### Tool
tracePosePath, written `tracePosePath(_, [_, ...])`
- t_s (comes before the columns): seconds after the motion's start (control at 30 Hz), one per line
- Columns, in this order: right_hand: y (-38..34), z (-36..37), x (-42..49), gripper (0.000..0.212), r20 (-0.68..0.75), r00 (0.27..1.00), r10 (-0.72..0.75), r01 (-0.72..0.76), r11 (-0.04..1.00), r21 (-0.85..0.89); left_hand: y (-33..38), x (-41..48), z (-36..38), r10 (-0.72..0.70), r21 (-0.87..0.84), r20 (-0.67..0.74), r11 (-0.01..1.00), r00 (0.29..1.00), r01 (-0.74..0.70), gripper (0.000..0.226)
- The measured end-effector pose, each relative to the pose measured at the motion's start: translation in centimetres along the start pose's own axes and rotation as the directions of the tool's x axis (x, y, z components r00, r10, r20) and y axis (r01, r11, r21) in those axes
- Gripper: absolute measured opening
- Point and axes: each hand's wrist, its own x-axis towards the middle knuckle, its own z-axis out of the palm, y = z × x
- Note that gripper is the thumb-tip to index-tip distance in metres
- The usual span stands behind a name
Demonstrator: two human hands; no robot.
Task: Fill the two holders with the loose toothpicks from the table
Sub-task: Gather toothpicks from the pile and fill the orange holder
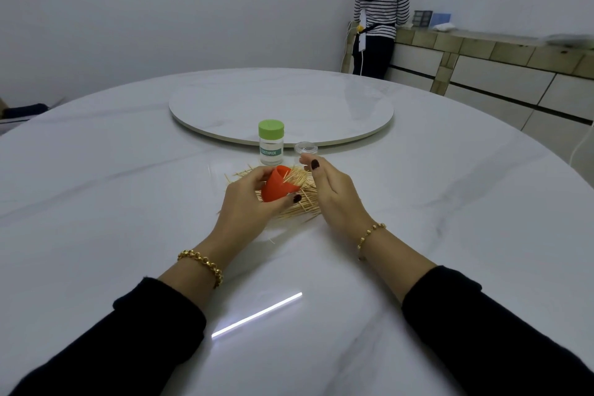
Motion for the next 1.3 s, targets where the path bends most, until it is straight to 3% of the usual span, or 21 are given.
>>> tracePosePath(0.1, [-0.4,0.5,-0.3,0.034,0.058,0.997,0.057,-0.065,0.988,0.139,-0.1,0.0,0.0,0.011,-0.015,-0.010,1.000,1.000,-0.011,0.056])
tracePosePath(0.2, [-0.8,0.8,-0.6,0.035,0.087,0.996,0.007,-0.022,0.986,0.166,-0.1,0.0,0.0,0.009,-0.017,-0.013,1.000,1.000,-0.009,0.053])
tracePosePath(0.5, [-1.0,0.8,-0.8,0.056,0.154,0.980,-0.127,0.129,0.992,-0.004,0.3,-0.1,-0.3,-0.023,-0.042,0.001,0.999,1.000,0.023,0.039])
tracePosePath(0.73, [-0.9,0.8,-0.5,0.049,0.144,0.960,-0.238,0.256,0.959,-0.123,0.2,-0.2,-0.2,-0.013,-0.035,0.007,0.999,1.000,0.013,0.038])
tracePosePath(1.07, [-0.5,0.9,-0.4,0.037,0.076,0.973,-0.219,0.226,0.968,-0.107,0.1,-0.2,-0.1,-0.002,-0.053,0.027,0.999,1.000,0.004,0.048])
tracePosePath(1.3, [-0.5,0.6,-0.3,0.036,-0.021,0.996,-0.092,0.092,0.996,0.000,0.1,-0.3,0.0,0.037,-0.045,0.051,0.998,0.998,-0.035,0.047])
